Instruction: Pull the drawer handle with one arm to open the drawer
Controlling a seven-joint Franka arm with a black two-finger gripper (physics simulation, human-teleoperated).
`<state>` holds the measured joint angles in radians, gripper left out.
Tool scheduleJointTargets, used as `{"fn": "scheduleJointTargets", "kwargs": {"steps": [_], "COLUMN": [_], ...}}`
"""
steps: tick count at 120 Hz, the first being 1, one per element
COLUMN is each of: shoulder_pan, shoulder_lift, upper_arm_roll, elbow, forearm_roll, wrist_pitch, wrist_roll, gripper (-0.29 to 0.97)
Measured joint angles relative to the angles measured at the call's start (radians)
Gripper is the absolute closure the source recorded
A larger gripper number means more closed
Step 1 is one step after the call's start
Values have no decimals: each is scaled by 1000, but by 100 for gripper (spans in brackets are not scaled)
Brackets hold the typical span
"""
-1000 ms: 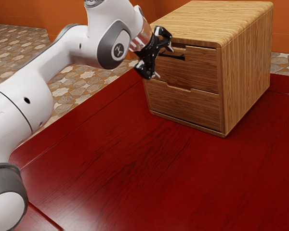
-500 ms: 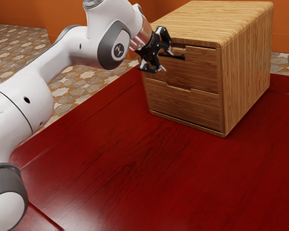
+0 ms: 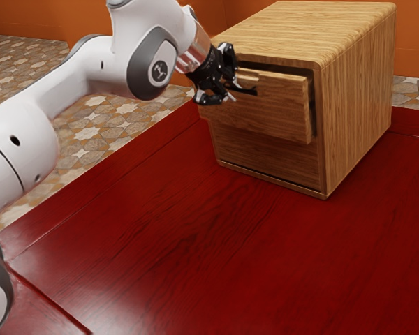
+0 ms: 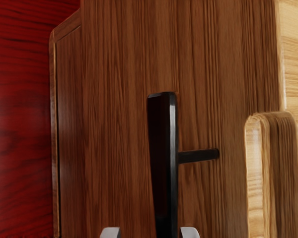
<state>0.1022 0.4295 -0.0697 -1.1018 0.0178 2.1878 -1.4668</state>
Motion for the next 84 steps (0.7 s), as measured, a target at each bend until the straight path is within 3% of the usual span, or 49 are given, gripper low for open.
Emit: {"fn": "scheduleJointTargets", "kwargs": {"steps": [84], "shoulder_pan": [1], "shoulder_lift": [-180], "upper_arm_roll": [14], "elbow": [-249], "forearm_roll": [-19], "wrist_pitch": [8], "wrist_roll": [-22], "gripper": [63]}}
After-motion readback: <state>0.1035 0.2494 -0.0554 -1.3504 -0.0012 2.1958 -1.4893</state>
